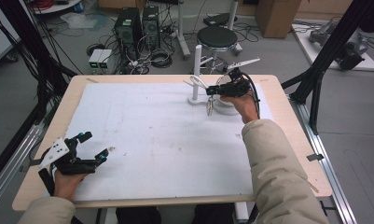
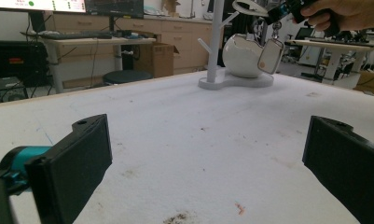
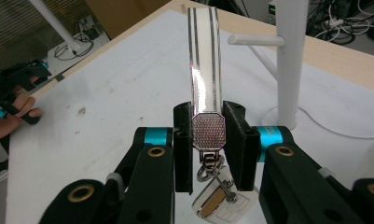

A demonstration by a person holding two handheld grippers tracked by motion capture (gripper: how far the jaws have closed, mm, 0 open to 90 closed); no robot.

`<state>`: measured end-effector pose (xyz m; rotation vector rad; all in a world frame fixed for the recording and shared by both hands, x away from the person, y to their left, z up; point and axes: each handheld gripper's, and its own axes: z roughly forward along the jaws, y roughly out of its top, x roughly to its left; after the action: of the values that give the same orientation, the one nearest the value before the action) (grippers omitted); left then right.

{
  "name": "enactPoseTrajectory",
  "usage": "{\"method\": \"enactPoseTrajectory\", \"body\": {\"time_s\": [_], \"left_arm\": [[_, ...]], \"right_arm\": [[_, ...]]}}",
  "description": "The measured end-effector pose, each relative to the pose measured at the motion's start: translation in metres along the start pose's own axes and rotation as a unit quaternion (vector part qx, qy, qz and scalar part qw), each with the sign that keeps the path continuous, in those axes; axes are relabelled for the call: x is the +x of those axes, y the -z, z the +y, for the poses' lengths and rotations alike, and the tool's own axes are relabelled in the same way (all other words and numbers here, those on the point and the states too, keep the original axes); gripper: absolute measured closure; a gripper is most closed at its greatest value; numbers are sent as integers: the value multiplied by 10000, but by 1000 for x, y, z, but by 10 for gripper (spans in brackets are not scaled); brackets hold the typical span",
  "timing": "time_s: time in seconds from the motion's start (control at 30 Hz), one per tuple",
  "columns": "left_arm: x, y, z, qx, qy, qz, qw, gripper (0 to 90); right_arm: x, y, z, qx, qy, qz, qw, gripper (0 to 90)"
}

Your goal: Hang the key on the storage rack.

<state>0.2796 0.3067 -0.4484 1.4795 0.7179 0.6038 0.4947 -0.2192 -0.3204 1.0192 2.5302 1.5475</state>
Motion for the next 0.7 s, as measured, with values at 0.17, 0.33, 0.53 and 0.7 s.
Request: {"method": "enactPoseTrajectory", "body": {"time_s": [0.17,0.33,0.53,0.7], "left_arm": [[0,2,-3,-84,14,29,10000,17],[-1,2,-3,-72,-43,48,10000,18],[-2,2,-3,-85,-60,112,9999,18],[-3,2,-3,-62,-72,129,9999,18]], "right_arm": [[-5,-3,-1,31,-28,-54,10000,747],[-9,-5,-2,-18,-80,-74,9999,747],[-15,-9,-4,-32,-89,-106,9999,747],[-20,-12,-5,-73,-140,-127,9998,746]]}}
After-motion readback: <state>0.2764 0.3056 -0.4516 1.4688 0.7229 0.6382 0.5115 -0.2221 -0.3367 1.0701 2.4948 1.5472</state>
